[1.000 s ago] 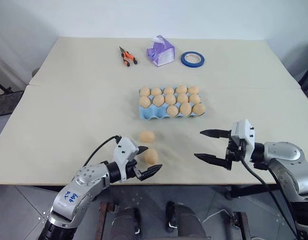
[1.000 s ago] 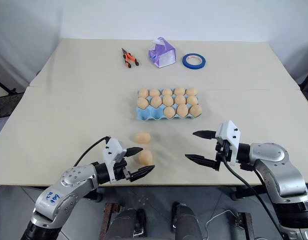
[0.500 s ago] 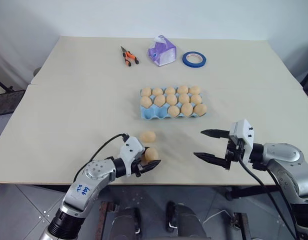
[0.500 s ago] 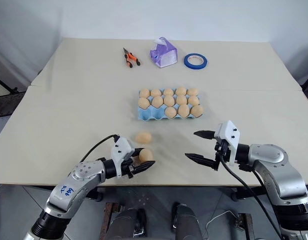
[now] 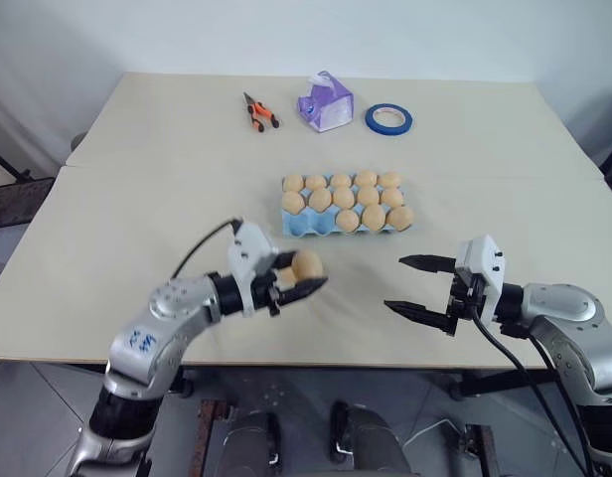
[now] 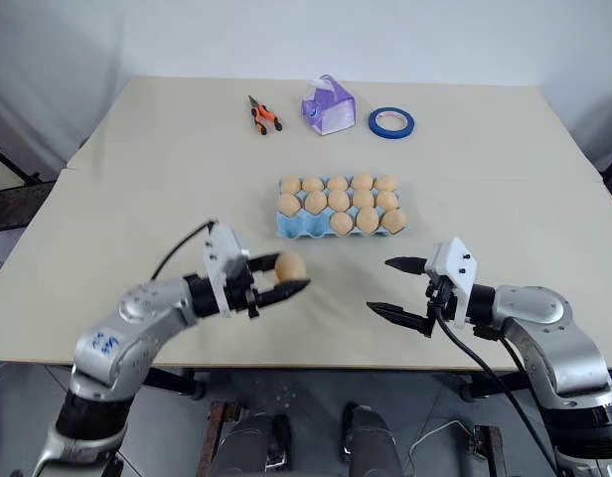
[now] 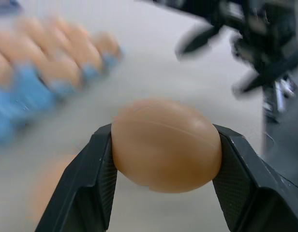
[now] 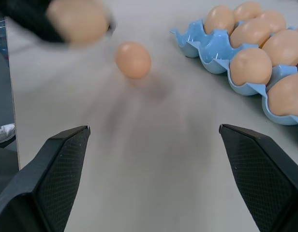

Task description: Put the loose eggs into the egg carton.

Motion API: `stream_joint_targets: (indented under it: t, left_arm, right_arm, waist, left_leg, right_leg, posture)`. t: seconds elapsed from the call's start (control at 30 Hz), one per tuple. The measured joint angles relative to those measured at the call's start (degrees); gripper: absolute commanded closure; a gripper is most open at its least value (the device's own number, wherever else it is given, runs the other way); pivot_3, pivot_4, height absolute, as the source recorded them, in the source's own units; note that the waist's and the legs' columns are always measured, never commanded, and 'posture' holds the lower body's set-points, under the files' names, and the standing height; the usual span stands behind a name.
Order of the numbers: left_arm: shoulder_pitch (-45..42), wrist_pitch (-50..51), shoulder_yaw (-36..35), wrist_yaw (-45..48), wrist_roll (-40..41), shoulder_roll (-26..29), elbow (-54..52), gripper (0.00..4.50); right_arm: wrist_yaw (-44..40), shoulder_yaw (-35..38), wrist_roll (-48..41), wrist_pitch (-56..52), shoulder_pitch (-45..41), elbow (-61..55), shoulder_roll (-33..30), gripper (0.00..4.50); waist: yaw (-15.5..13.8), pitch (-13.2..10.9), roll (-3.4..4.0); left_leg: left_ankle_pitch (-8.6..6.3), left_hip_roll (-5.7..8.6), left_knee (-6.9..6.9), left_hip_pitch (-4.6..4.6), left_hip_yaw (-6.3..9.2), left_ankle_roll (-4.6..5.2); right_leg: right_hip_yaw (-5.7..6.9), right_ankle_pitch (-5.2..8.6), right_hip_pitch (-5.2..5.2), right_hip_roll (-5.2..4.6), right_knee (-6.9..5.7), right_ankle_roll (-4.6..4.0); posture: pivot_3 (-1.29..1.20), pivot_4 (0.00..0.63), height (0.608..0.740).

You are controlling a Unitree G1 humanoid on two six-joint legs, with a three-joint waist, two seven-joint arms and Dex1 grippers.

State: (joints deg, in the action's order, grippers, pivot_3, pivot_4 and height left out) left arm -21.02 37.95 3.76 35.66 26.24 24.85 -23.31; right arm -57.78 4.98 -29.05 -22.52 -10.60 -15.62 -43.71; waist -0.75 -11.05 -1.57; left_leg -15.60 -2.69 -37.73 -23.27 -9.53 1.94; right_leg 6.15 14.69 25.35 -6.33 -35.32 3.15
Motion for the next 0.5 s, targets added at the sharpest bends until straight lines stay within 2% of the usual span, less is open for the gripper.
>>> stream_joint_targets:
  t: [0.13, 0.37, 0.5]
  left_arm:
    - [-4.9, -5.2, -0.4, -1.2, -2.6, -2.6, 8.0, 2.11]
    - [-15.6, -18.6, 2.3, -4.8, -13.0, -9.2, 30.7, 2.11]
    - [-18.9, -25.3, 3.6, -5.1, -15.7, -12.7, 40.8, 2.11]
  right_arm:
    - [0.5, 0.0, 0.1, 0.0, -0.1, 0.1, 0.3, 0.00]
    - [2.2, -0.1, 0.6, 0.1, 0.1, -0.1, 1.9, 0.00]
    - [3.0, -0.1, 0.7, 0.1, 0.5, -0.4, 2.3, 0.00]
  waist:
    - [-0.2, 0.0, -0.01]
    - [-0.7, 0.0, -0.01]
    - [-0.6, 0.0, -0.02]
  left_leg:
    - [0.01, 0.01, -0.04, 0.00, -0.01, 0.04]
    - [0.11, 0.01, -0.15, -0.04, -0.01, 0.34]
    - [0.07, 0.00, -0.18, -0.10, -0.02, 0.41]
  right_leg:
    - [0.01, -0.02, -0.01, 0.00, -0.03, 0.03]
    - [0.14, -0.04, -0.01, 0.00, -0.05, 0.06]
    - [0.18, -0.05, 0.02, -0.02, -0.02, 0.08]
  posture:
    - [0.00, 0.150, 0.740]
    - [0.00, 0.150, 0.740]
    - [0.00, 0.150, 0.740]
